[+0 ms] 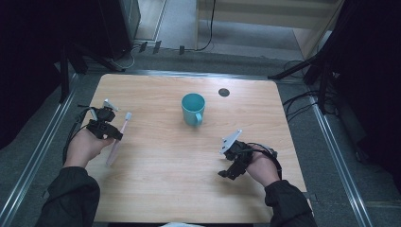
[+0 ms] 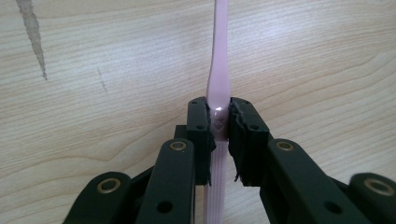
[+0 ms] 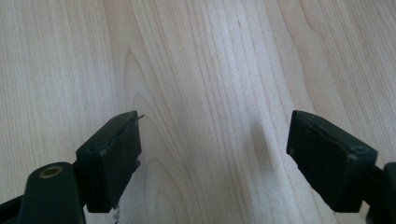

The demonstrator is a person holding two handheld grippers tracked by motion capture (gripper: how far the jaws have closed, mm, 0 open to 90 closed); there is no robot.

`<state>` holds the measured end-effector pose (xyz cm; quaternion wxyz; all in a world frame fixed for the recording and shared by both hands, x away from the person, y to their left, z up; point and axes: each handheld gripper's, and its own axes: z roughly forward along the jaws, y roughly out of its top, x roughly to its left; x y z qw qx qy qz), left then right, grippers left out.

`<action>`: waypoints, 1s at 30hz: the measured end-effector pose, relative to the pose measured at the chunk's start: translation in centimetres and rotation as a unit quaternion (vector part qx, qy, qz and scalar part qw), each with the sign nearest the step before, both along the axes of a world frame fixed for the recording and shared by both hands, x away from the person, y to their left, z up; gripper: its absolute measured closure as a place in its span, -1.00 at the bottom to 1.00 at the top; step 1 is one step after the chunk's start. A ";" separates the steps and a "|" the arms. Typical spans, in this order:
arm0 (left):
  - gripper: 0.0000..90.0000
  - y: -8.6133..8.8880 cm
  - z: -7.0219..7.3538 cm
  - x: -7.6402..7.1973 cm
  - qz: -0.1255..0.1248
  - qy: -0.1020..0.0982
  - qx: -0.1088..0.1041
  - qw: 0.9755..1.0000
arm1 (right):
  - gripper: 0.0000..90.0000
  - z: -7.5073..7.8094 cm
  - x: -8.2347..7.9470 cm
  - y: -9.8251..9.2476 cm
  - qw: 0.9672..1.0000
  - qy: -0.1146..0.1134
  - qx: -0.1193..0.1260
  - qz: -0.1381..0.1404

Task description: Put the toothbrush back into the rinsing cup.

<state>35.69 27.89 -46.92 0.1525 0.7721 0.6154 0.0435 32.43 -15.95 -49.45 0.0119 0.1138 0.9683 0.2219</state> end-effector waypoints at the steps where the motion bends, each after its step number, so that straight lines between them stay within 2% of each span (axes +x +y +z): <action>1: 0.75 0.0 0.2 0.0 -0.001 -0.003 0.000 1.000 | -0.61 0.0 0.0 0.0 1.000 0.000 0.000 0.000; 10: 0.75 -0.1 1.4 -0.4 -0.012 -0.034 -0.016 0.999 | -0.61 0.0 0.0 0.0 1.000 0.000 0.000 0.000; 14: 0.75 -0.2 2.0 -0.6 -0.015 -0.052 -0.040 0.998 | -0.61 0.0 0.0 0.0 1.000 0.000 0.000 0.000; 17: 0.75 -0.4 2.6 -0.8 -0.014 -0.070 -0.058 0.996 | -0.61 0.0 0.0 0.0 1.000 0.000 0.000 0.000; 26: 0.75 -1.1 4.0 -1.3 -0.024 -0.111 -0.081 0.990 | -0.61 0.0 0.0 0.0 1.000 -0.001 0.002 0.000; 30: 0.75 -1.4 4.6 -1.6 -0.028 -0.133 -0.097 0.986 | -0.61 0.0 0.0 0.0 1.000 0.001 0.002 0.000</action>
